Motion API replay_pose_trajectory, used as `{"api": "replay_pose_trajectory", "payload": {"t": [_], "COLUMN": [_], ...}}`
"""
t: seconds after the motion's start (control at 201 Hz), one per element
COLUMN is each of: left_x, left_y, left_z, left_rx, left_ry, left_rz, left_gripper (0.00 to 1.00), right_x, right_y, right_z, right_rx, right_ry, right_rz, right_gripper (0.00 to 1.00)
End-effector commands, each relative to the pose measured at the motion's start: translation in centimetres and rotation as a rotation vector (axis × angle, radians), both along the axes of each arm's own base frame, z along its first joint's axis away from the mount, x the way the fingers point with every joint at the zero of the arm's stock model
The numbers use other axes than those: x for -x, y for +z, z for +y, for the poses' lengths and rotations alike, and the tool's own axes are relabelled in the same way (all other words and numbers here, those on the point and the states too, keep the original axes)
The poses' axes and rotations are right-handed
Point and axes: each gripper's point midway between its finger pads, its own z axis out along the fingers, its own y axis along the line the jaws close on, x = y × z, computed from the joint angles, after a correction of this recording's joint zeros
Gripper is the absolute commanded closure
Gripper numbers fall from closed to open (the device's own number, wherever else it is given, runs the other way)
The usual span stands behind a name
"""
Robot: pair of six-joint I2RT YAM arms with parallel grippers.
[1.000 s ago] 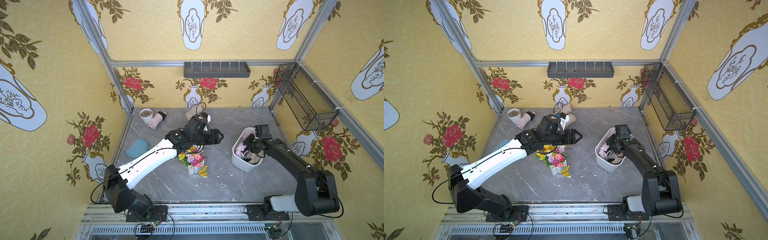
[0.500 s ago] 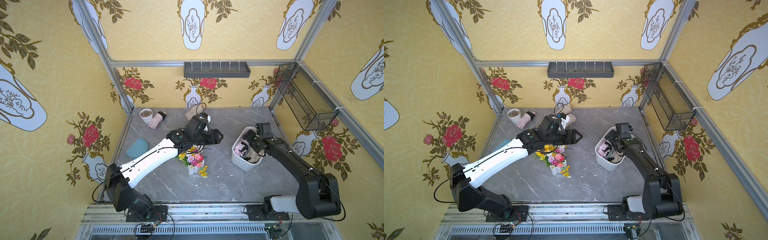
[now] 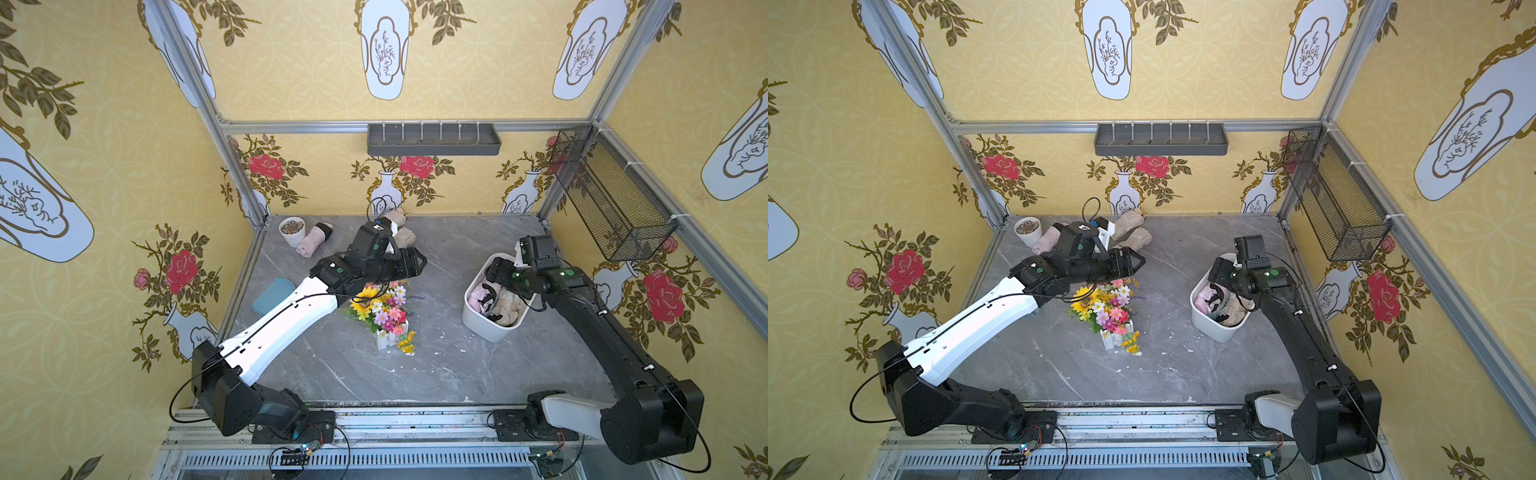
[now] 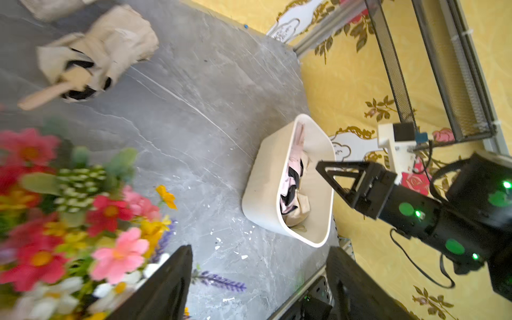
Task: Put the umbrella into the storage box
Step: Place the umbrella in the storage box, then pick up the umbrella from the center of the board.
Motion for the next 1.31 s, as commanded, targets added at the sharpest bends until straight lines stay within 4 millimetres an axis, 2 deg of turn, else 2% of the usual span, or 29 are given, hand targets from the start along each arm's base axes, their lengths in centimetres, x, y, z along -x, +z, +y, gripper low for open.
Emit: {"api": "replay_pose_trajectory", "payload": {"t": [0.0,0.134,0.149,0.199,0.393,0.468,0.602,0.682,0.821,0.946,1.14,1.304], "left_x": [-1.8,-4.6,-5.3,-6.5,-11.3,-13.4,-17.2,-18.9,-21.6,-23.4,-25.2,-26.5], "left_y": [0.2,0.0,0.0,-0.3,-2.8,-3.0,-5.6,-7.2,-8.6,-9.8,-13.4,-15.5], "left_z": [3.4,8.3,9.5,11.6,17.8,18.6,20.3,21.1,22.5,23.8,26.5,29.4], "left_rx": [-0.057,-0.116,-0.131,-0.179,-0.331,-0.383,-0.498,-0.542,-0.614,-0.703,-0.859,-0.882], "left_ry": [0.063,0.153,0.180,0.214,0.274,0.257,0.239,0.223,0.213,0.215,0.219,0.275], "left_rz": [-0.025,-0.034,-0.034,-0.040,-0.017,-0.034,0.004,0.040,0.036,0.007,0.036,0.074], "left_gripper": [0.19,0.19,0.19,0.18,0.16,0.15,0.15,0.17,0.19,0.18,0.18,0.19], "right_x": [0.9,0.6,0.5,0.2,-0.9,-1.1,-1.4,-1.6,-1.9,-2.0,-1.8,-1.9], "right_y": [0.3,0.7,0.8,1.0,1.4,1.4,1.1,0.9,0.5,0.2,-0.8,-1.5], "right_z": [1.7,3.3,3.4,3.9,6.8,7.9,9.5,9.9,10.2,10.6,10.9,11.2], "right_rx": [0.022,0.024,0.025,0.025,0.032,0.032,0.037,0.039,0.038,0.025,0.017,-0.004], "right_ry": [0.160,0.234,0.239,0.255,0.333,0.363,0.393,0.401,0.408,0.419,0.428,0.426], "right_rz": [0.002,0.005,0.005,0.003,0.008,0.001,-0.003,-0.003,0.003,0.010,0.019,0.028], "right_gripper": [0.17,0.17,0.17,0.17,0.15,0.15,0.14,0.14,0.14,0.14,0.13,0.14]}}
